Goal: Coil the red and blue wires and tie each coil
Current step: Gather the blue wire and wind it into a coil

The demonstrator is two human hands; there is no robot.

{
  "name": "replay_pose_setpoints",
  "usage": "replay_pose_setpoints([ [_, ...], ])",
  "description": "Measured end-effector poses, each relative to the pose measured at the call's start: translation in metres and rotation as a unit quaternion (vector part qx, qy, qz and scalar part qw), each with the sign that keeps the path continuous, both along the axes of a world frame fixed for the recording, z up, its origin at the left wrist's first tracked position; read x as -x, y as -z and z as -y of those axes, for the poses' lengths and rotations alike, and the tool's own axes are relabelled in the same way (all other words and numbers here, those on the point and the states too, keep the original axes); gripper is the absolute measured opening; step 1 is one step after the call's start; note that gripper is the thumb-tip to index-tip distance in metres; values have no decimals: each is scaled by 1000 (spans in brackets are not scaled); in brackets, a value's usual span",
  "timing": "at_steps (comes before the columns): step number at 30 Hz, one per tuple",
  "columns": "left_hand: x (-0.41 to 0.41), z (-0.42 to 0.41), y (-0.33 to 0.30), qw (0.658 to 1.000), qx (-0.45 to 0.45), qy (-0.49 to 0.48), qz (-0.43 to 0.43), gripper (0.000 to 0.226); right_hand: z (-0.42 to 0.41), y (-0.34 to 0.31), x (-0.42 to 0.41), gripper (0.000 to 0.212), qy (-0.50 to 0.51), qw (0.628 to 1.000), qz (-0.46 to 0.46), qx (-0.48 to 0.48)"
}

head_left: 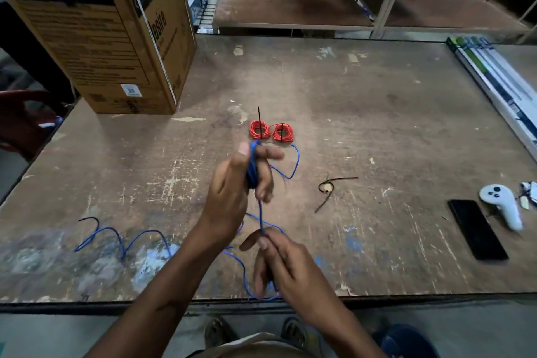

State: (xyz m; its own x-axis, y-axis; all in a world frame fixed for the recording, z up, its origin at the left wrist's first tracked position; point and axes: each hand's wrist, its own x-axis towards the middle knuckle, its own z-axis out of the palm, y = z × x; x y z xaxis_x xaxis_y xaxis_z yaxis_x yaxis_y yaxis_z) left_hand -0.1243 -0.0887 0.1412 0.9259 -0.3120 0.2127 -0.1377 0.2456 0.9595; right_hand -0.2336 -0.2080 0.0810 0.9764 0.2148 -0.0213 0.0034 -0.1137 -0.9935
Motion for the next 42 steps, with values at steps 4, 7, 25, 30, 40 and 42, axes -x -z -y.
replay_pose_setpoints([
  [4,-20,2,17,971,-177,-118,105,45,2,-17,15,23,-70,994,-56,-59],
  [7,-26,-5,38,931,-329,-72,139,43,8,-33,16,20,-62,994,-37,-80],
  [25,17,1,22,995,10,65,-79,60,15,11,-45,18,143,985,-35,-84],
  [30,9,21,27,988,91,-79,-95,61,11,-5,-33,17,36,991,-86,-91],
  [40,-21,-6,61,867,-430,-139,208,56,30,-34,-7,16,37,983,-179,-19],
  [42,-18,-10,70,826,-501,-110,232,64,40,-42,-7,11,40,986,-133,94],
])
